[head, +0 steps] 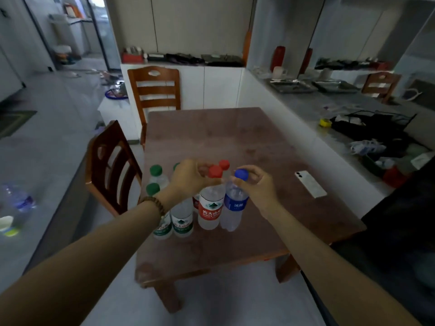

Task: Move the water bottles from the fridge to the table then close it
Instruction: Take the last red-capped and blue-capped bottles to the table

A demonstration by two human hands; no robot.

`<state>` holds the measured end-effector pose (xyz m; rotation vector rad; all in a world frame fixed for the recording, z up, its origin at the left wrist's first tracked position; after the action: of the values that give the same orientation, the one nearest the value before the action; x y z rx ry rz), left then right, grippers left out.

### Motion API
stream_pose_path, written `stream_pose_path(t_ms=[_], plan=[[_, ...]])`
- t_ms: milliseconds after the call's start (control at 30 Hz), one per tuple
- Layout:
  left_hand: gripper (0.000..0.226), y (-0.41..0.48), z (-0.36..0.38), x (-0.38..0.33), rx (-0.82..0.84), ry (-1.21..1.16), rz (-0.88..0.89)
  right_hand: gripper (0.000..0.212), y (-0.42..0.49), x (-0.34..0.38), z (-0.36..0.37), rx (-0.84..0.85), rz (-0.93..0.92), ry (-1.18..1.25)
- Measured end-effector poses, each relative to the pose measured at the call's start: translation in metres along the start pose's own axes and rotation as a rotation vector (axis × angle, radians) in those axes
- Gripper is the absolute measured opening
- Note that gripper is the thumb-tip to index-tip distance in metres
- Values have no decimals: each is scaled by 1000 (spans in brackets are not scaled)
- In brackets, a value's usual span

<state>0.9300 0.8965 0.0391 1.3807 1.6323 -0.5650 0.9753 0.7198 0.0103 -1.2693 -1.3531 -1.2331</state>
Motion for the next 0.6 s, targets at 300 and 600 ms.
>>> stream_pose_path(t_ms=[300,600], plan=[[32,9,10,24,-29,100,-47,33,24,-35,20,107,25,4],[33,11,23,41,24,189,-57,31,29,-49,28,129,6,3]])
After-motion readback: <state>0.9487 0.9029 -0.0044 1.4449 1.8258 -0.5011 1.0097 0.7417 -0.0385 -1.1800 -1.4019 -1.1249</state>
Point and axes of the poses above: each hand's wrist, its own y-axis towards the middle knuckle, its own z-axis out of the palm, x = y × z, the point moved 7 cm from there along y, towards the middle knuckle, and after that the axes turned 11 degrees about -x, right-handed, at the moved point
